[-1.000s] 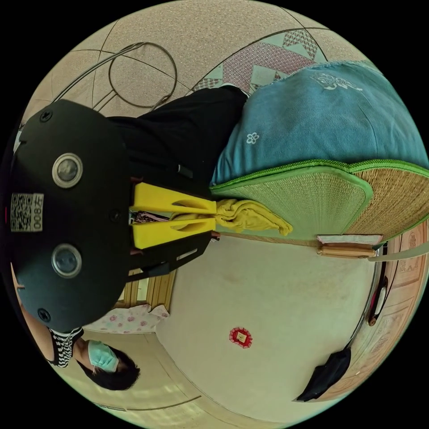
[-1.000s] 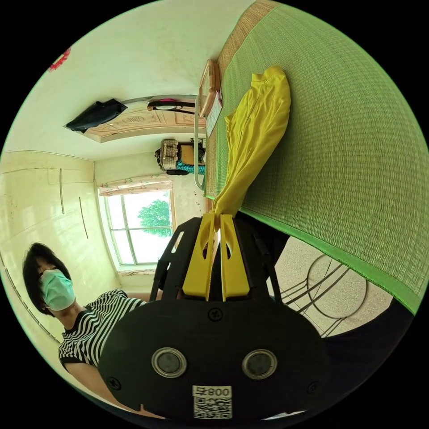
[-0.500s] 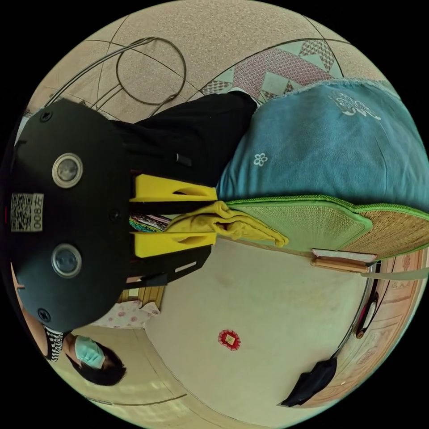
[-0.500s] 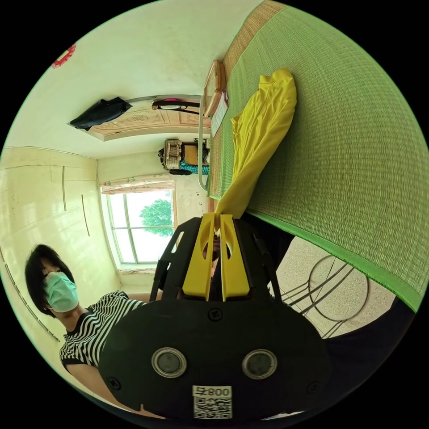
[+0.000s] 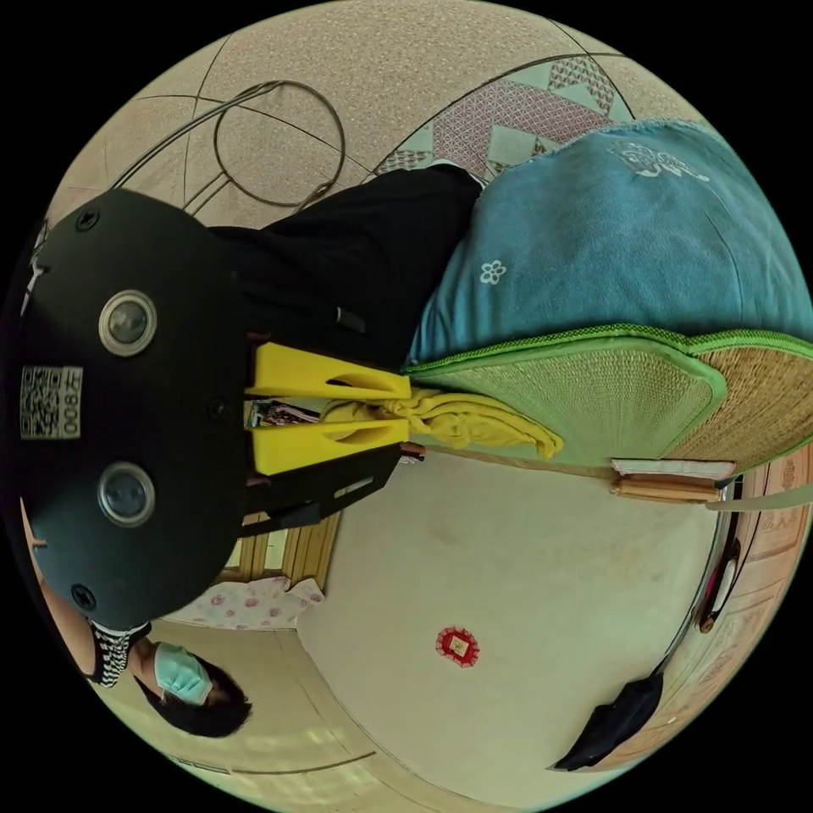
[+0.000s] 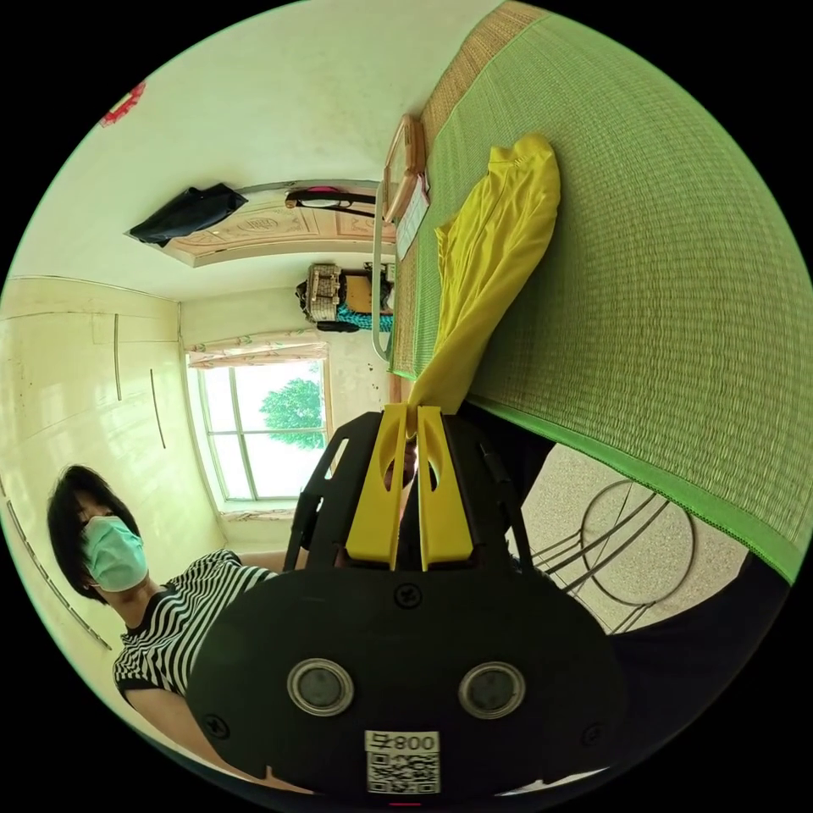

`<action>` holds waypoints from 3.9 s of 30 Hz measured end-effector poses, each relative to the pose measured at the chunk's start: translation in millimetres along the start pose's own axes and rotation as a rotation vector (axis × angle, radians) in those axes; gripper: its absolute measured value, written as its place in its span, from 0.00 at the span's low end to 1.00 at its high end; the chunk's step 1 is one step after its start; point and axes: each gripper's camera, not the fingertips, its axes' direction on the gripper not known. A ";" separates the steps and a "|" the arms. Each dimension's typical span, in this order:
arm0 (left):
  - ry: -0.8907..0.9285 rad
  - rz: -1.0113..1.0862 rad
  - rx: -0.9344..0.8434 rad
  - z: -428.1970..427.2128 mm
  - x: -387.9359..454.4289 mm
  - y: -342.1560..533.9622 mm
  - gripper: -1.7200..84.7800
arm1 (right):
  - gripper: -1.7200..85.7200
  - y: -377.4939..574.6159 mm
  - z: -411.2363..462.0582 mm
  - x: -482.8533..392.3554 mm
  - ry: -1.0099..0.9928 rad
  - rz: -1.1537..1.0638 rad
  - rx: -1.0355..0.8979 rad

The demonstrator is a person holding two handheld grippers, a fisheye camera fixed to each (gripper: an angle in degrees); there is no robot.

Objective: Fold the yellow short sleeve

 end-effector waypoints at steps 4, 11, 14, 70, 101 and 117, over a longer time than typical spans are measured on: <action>0.052 0.046 -0.036 7.8 51.3 -10.8 0.07 | 0.04 18.4 -17.9 37.8 -0.018 0.004 0.011; 0.190 0.126 -0.083 29.7 148.5 -28.5 0.06 | 0.04 64.7 -67.0 108.9 -0.109 -0.032 0.041; 0.231 0.193 -0.113 47.9 208.1 -38.0 0.06 | 0.04 85.8 -93.6 134.8 -0.171 -0.065 0.076; 0.417 0.953 -0.580 1285.1 1316.7 -234.4 0.05 | 0.03 -178.8 -944.4 593.4 0.271 -0.519 0.856; 0.031 0.610 -0.865 1673.7 1220.1 -116.7 0.05 | 0.02 -213.8 -1053.4 948.0 0.505 0.260 0.891; 0.071 0.626 -0.816 1612.3 1240.7 -49.1 0.02 | 0.02 -319.8 -847.2 741.8 0.746 -0.220 0.459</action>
